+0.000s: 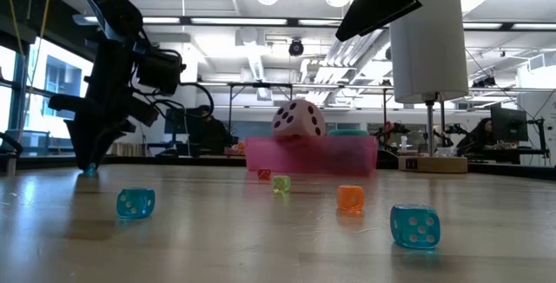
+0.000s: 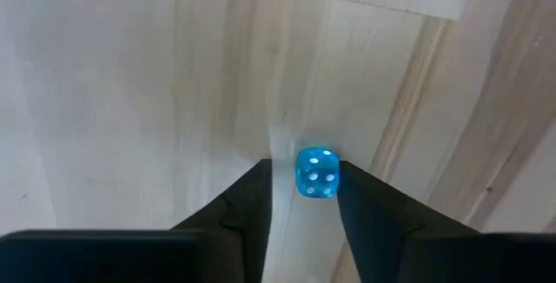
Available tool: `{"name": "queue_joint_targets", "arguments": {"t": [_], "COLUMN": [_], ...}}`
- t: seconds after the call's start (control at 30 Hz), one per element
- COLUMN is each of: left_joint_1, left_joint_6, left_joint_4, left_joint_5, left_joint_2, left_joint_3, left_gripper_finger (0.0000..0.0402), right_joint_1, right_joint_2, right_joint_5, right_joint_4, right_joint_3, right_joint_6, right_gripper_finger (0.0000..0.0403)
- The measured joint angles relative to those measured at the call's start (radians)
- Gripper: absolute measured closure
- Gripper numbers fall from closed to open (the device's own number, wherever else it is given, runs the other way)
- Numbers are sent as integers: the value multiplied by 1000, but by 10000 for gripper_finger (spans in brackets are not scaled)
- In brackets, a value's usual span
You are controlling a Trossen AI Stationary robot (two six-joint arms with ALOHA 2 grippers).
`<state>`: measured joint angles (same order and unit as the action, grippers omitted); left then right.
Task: Pick & Place Dice
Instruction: Put the small blue dice into the pink bin
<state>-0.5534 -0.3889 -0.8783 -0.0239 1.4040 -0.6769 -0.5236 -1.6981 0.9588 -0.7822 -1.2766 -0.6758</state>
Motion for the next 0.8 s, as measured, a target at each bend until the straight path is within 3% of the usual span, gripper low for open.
{"name": "queue_joint_targets", "arguments": {"t": [0.43,0.8], "left_joint_1": [10,99], "left_joint_6": [-1,-18], "left_joint_4": [-12,-38], "left_joint_5": [-1,-2], "left_joint_2": [0,0], "left_joint_3": [0,-8], "left_gripper_finger": [344,352], "right_joint_1": [0,0], "right_joint_2": [0,0], "right_joint_5": [-1,-1], "right_joint_4": [0,0], "right_joint_3": [0,0], "right_joint_6": [0,0], "right_gripper_finger": [3,3]}}
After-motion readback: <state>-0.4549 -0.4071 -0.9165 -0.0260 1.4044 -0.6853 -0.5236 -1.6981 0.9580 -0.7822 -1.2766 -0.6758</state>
